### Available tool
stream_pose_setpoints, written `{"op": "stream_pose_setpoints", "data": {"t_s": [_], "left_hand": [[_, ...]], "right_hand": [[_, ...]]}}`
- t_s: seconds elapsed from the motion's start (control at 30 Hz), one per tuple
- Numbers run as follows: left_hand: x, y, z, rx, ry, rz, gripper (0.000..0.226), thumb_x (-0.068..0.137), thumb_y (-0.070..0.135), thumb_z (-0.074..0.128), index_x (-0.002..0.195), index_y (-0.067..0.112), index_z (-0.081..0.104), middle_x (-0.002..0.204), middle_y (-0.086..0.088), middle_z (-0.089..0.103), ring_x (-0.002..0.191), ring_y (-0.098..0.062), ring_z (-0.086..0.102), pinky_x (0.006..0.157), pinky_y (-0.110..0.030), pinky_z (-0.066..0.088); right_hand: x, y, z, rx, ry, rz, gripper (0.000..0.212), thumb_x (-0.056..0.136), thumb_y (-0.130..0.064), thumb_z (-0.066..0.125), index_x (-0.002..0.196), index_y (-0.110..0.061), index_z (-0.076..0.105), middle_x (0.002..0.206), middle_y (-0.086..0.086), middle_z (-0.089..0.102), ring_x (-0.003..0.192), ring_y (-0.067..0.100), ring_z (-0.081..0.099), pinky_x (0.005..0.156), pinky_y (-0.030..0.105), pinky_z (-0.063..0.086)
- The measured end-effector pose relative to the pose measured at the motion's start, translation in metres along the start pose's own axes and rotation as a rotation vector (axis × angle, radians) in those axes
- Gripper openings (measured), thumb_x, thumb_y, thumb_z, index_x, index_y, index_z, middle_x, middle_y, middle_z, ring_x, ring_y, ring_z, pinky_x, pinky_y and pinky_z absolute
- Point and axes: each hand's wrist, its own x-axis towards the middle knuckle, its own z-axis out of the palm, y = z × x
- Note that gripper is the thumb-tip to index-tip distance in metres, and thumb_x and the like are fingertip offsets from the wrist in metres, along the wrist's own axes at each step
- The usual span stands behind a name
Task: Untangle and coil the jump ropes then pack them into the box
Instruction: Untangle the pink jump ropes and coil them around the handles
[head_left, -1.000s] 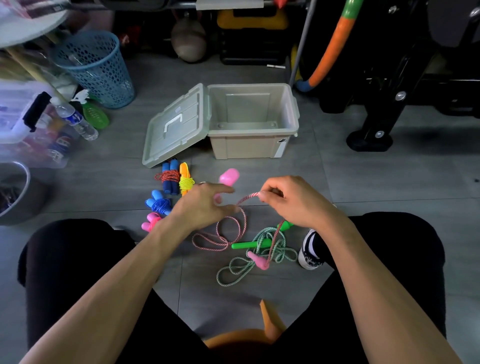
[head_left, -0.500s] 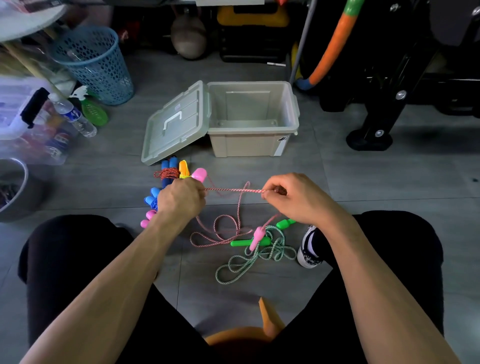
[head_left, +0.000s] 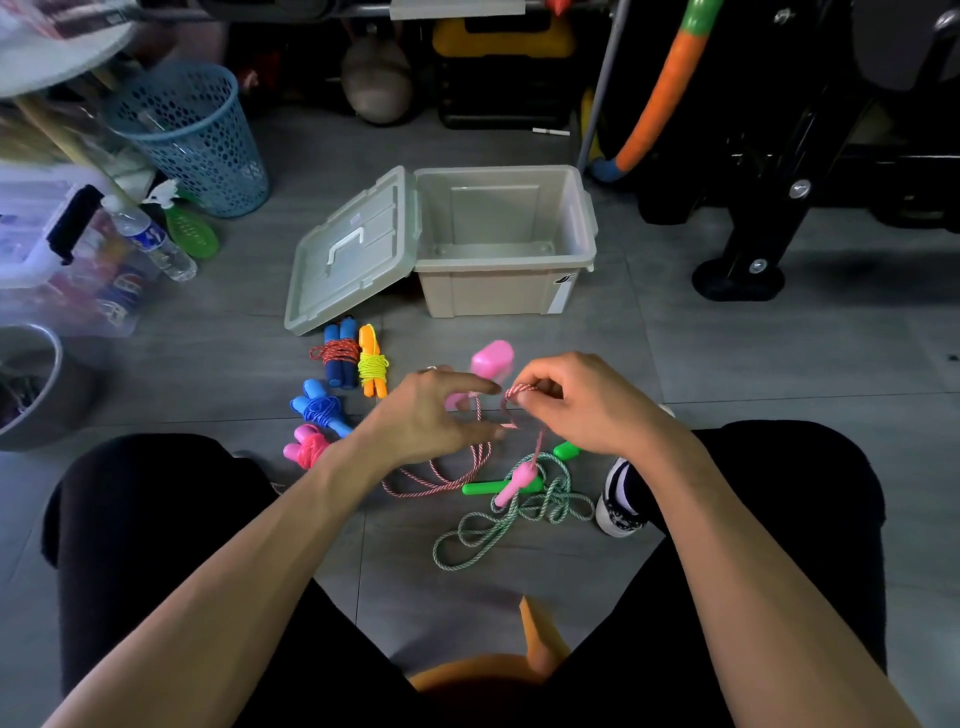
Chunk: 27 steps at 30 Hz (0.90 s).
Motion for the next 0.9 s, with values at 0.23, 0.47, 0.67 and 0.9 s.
{"op": "stream_pose_setpoints", "data": {"t_s": [0.23,0.47,0.67,0.9], "left_hand": [[0.004,-0.008,0.004,0.161,0.209,-0.060,0.015,0.088,0.040,0.057,0.092,0.033,0.071,0.089,0.003,0.066,0.084,-0.022,0.061,0.070,-0.032,0.049],[0.005,-0.030,-0.008,0.425,0.141,-0.420,0.021,0.093,0.029,0.049,0.101,0.021,0.067,0.103,-0.010,0.064,0.088,-0.034,0.062,0.073,-0.038,0.050],[0.004,-0.028,-0.005,0.224,0.035,-0.379,0.030,0.084,0.037,0.066,0.114,0.032,0.067,0.106,-0.005,0.067,0.095,-0.028,0.064,0.082,-0.034,0.051],[0.005,-0.003,0.013,0.046,0.159,0.067,0.026,0.084,0.049,0.055,0.092,0.032,0.073,0.085,0.002,0.065,0.080,-0.020,0.062,0.070,-0.036,0.052]], "right_hand": [[-0.001,-0.001,-0.003,-0.070,-0.028,0.031,0.024,0.096,-0.030,0.054,0.081,-0.017,0.067,0.065,-0.004,0.065,0.057,0.014,0.055,0.054,0.028,0.042],[-0.002,-0.001,-0.010,-0.032,0.030,0.047,0.037,0.096,-0.037,0.051,0.076,-0.008,0.063,0.053,-0.003,0.048,0.046,0.010,0.039,0.050,0.029,0.032],[-0.004,-0.002,-0.010,-0.012,0.040,0.010,0.025,0.096,-0.031,0.053,0.079,-0.017,0.065,0.056,-0.006,0.054,0.050,0.007,0.048,0.050,0.025,0.040],[-0.004,-0.005,-0.003,0.022,-0.054,0.047,0.029,0.097,-0.034,0.046,0.078,-0.016,0.057,0.066,0.009,0.056,0.048,0.029,0.066,0.048,0.044,0.053]]}}
